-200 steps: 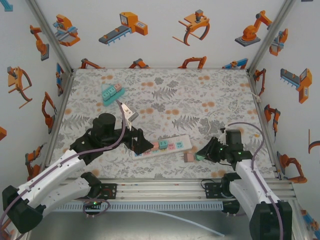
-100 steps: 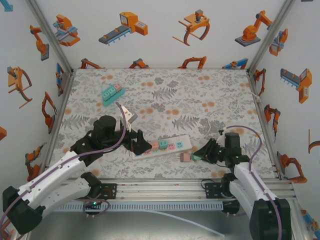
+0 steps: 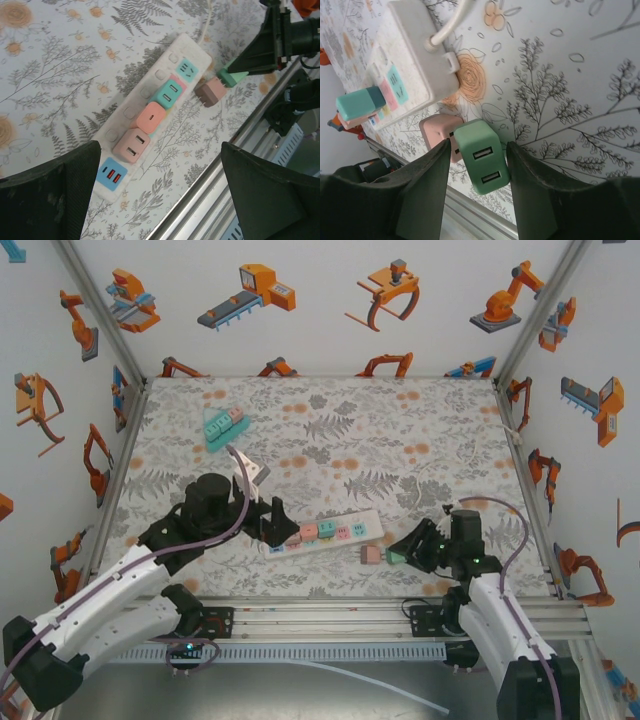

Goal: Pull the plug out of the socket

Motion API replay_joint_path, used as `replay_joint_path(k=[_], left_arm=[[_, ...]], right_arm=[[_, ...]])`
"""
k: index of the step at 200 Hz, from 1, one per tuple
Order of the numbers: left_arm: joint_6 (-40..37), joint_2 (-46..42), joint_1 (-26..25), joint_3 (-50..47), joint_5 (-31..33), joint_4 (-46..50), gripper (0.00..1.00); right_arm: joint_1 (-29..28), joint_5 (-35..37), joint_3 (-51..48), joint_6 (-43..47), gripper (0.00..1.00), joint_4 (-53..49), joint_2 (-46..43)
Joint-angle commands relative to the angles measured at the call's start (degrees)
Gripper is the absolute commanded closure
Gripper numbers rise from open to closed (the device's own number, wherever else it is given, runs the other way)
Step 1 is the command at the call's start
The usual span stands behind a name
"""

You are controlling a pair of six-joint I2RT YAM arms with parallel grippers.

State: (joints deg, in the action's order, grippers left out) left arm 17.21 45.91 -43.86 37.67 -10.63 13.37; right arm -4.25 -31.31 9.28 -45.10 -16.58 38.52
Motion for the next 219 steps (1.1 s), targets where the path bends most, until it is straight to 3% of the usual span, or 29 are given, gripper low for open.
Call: replay_joint_path(k=[1,65,117,143,175,219], left_arm=[[2.37,-1.28,-0.12,-0.6,7.89,3.54,0.03],[5.8,-1.39,-0.13,-2.1,15.59,6.47,0.03],[11.87,-3.77,-0.16,-5.34,20.72,7.15,0.03],[15.53,-3.82,-0.13,-6.61,22.32,8.56,0.03],[20.59,-5.16,-0.09,-8.63,24.82,11.44,0.03],[24.55,-6.23,-0.09,-10.71,24.86,14.32,0.0]], right_arm=[[0.02,4.28,3.11,0.1,0.52,-6.09,-0.72],[-0.08,12.5,10.83,5.04,0.43,-15.84,-3.29],[-2.0,13.74,18.42,16.21,0.44,-3.82,-3.06],[-6.85,13.94,22.33,26.37,0.45,5.12,0.21],[-16.85,13.62,24.8,41.19,0.46,15.85,6.85],[-26.97,-1.48,26.93,72.39,0.46,19.02,16.56]])
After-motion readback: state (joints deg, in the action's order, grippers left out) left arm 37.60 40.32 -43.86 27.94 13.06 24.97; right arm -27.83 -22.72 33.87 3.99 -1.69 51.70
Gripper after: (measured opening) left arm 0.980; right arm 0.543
